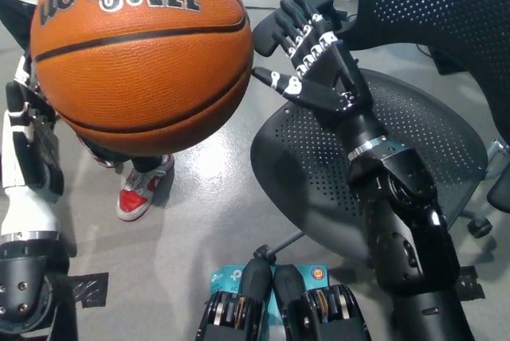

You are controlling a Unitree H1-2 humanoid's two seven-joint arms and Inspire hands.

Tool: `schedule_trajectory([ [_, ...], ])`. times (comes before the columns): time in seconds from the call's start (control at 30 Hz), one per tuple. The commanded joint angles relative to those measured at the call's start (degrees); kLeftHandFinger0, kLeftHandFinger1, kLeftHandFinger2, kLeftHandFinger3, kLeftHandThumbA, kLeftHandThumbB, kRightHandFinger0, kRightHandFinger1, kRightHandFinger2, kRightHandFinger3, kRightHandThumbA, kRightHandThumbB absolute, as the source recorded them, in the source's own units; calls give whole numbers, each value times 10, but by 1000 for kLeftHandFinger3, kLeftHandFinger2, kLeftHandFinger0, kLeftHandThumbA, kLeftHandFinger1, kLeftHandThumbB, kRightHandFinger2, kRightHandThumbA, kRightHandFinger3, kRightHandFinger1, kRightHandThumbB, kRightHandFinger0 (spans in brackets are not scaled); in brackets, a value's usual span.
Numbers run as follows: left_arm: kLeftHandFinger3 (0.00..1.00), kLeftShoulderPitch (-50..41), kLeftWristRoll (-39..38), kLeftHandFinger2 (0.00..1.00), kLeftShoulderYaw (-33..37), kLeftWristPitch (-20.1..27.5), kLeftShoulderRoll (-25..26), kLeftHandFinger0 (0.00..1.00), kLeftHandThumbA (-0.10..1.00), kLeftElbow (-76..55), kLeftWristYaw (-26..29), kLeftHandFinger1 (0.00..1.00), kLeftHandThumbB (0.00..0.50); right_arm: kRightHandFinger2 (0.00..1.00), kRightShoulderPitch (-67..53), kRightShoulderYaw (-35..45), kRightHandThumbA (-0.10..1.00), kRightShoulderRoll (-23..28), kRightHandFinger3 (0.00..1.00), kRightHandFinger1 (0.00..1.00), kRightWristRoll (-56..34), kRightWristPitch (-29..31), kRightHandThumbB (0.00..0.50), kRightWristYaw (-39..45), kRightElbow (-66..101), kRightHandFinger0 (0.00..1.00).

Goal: The robot grabs the basketball from a person using both hands and then drops it on the black chair in the front

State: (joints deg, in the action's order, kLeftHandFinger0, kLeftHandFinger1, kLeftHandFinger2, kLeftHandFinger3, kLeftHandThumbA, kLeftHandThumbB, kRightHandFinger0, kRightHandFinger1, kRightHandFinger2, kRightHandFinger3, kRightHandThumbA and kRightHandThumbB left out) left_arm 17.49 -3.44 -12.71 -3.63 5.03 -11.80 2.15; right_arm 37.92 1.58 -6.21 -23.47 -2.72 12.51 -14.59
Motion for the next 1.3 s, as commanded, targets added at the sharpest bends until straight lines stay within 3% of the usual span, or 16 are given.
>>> schedule_trajectory([
  [0.0,1000,19,-4,1000,9,-4,0,1000,1000,-9,4,1000,92,1000,11,13,1000,-8,1000,1000,-55,-20,465,30,30,1000],
  [0.1,1000,15,-9,1000,10,-4,0,1000,1000,-13,0,1000,87,1000,7,23,1000,-5,1000,1000,-62,-12,463,35,23,1000],
  [0.2,1000,11,-3,1000,12,-3,1,1000,1000,-18,3,1000,70,1000,2,37,1000,-6,1000,1000,-76,-12,418,34,20,1000],
  [0.4,1000,9,-11,1000,14,-7,-1,1000,1000,-26,2,1000,90,1000,1,52,1000,-1,1000,1000,-82,-30,335,21,29,1000],
  [0.63,1000,8,-7,1000,16,-9,-3,1000,1000,-32,5,1000,95,1000,1,63,1000,-9,1000,1000,-100,-44,412,19,28,1000],
  [1.1,1000,11,-10,1000,24,-22,-10,1000,1000,-44,6,1000,114,1000,-68,-1,1000,-48,1000,1000,-76,-22,437,48,85,1000],
  [1.27,1000,8,-10,1000,26,-14,-13,1000,1000,-39,5,1000,106,1000,-119,-30,1000,-57,1000,1000,-87,-46,469,46,148,1000],
])
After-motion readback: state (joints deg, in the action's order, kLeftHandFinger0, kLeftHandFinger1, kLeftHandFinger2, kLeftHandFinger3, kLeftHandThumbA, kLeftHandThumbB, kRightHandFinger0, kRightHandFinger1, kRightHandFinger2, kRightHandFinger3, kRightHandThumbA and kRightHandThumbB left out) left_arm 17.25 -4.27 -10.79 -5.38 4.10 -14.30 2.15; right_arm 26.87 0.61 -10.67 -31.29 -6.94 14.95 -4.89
